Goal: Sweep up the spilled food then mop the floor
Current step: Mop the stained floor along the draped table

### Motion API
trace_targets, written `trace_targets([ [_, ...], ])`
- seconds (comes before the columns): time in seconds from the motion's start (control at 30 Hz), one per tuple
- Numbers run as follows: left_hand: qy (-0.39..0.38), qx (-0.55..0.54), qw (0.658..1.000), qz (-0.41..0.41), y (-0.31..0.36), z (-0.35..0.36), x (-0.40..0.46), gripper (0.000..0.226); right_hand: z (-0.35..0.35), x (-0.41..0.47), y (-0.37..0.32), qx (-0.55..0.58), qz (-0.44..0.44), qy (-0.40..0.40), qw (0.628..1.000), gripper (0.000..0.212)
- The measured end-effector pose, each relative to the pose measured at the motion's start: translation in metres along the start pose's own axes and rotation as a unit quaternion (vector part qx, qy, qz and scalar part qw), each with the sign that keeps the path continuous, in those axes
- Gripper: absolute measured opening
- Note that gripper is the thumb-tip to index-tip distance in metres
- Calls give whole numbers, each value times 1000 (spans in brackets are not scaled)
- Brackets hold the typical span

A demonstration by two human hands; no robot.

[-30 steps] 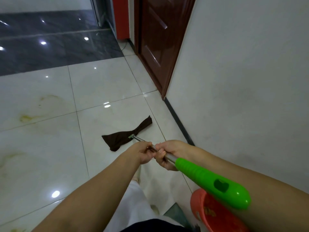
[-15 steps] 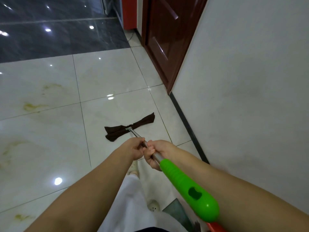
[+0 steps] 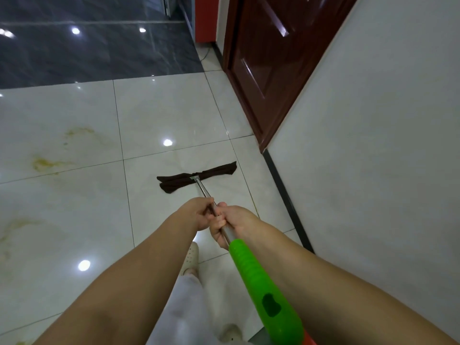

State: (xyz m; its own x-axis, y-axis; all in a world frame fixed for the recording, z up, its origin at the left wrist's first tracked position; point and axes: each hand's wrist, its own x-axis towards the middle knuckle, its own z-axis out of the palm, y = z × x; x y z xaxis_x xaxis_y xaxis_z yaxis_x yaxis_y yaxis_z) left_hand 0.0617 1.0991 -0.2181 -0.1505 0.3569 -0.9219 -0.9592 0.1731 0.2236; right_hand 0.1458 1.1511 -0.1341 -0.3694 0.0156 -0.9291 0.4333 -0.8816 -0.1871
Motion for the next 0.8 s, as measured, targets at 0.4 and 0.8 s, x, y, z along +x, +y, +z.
trace_targets([
  [0.4, -28, -5, 1000, -10, 170, 11, 36, 17, 112, 56, -121, 15, 5, 4, 1000, 31],
  [0.8, -3, -35, 999, 3, 242, 57, 76, 20, 125, 80, -217, -35, 30, -13, 999, 29],
])
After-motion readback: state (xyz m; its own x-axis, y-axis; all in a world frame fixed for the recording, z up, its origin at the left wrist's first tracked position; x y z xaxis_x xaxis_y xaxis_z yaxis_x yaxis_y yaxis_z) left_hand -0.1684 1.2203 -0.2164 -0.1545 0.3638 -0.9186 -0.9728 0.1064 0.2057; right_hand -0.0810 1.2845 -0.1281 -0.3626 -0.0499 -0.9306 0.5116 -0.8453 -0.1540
